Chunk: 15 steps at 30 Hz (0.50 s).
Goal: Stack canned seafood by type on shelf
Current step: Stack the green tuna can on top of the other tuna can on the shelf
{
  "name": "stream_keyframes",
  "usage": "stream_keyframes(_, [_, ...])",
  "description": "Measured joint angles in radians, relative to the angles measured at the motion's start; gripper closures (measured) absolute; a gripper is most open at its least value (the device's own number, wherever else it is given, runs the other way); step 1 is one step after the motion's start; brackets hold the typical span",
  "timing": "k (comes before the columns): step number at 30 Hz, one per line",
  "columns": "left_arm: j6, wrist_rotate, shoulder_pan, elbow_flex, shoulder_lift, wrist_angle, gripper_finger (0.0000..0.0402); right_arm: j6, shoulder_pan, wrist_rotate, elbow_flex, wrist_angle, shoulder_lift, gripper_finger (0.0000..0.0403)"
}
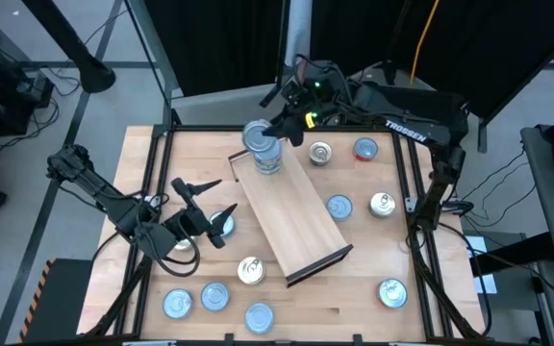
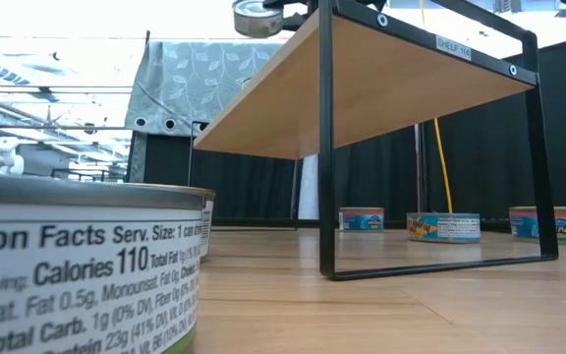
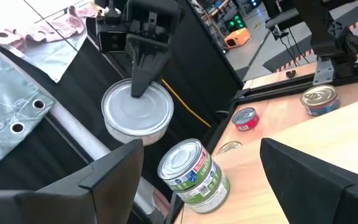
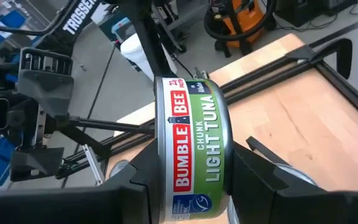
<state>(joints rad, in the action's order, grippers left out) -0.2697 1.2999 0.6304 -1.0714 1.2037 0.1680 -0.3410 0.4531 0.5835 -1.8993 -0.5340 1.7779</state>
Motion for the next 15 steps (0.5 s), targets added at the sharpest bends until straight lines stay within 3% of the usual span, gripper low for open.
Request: stream_keyframes(15, [0.001,0.000,0.000,0.000,0.000,0.000,0.0080,-0.060,0.005,-0.007,0.000,-0.031,0.000,0.0273])
